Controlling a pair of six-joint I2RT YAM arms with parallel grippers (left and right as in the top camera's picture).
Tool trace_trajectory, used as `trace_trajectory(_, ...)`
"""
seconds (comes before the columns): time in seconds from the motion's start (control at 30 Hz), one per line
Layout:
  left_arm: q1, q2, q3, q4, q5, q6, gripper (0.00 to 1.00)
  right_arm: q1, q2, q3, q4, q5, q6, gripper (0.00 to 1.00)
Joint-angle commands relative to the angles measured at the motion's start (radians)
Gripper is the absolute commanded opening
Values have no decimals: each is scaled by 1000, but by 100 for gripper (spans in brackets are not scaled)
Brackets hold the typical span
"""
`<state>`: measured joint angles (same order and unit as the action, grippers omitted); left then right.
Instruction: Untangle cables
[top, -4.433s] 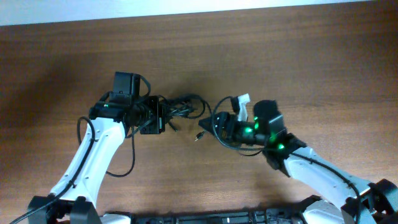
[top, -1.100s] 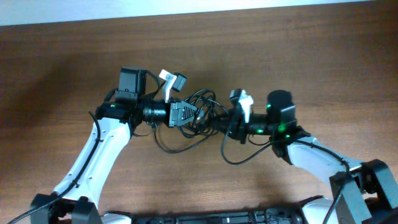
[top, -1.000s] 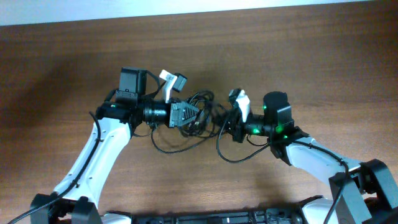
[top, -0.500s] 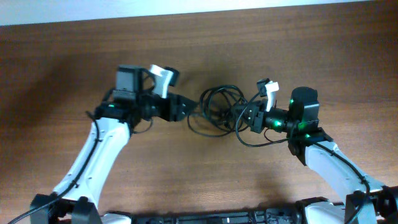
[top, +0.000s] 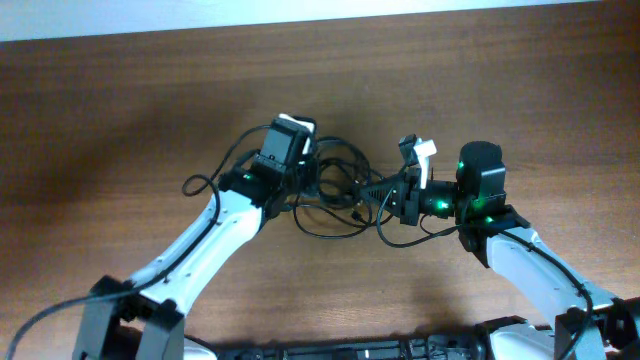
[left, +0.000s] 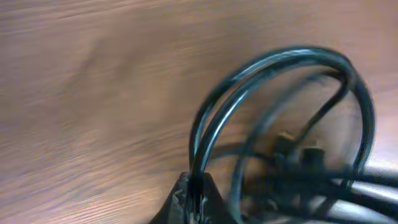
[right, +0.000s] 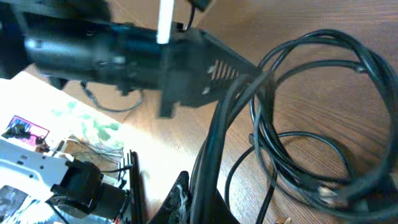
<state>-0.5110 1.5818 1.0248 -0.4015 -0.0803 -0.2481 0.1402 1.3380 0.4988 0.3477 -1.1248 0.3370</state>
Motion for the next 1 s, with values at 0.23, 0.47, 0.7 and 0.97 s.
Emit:
trace_trajectory(0.23,459,-29,13,-166,-216,-230,0,-354,-14,119,7,60,21,4)
trace_trajectory(0.47,642,-29,13,-163,-97,-238,0,-548,-14,267,4,100,20,4)
trace_trajectory(0.7,563,-28,13,45,587,-128,0,-256,0,266,-391,249,-104,11)
trace_trajectory(0.97,376,-28,10,49,412,-129,99,-56,-8,520,-732,700,-198,99)
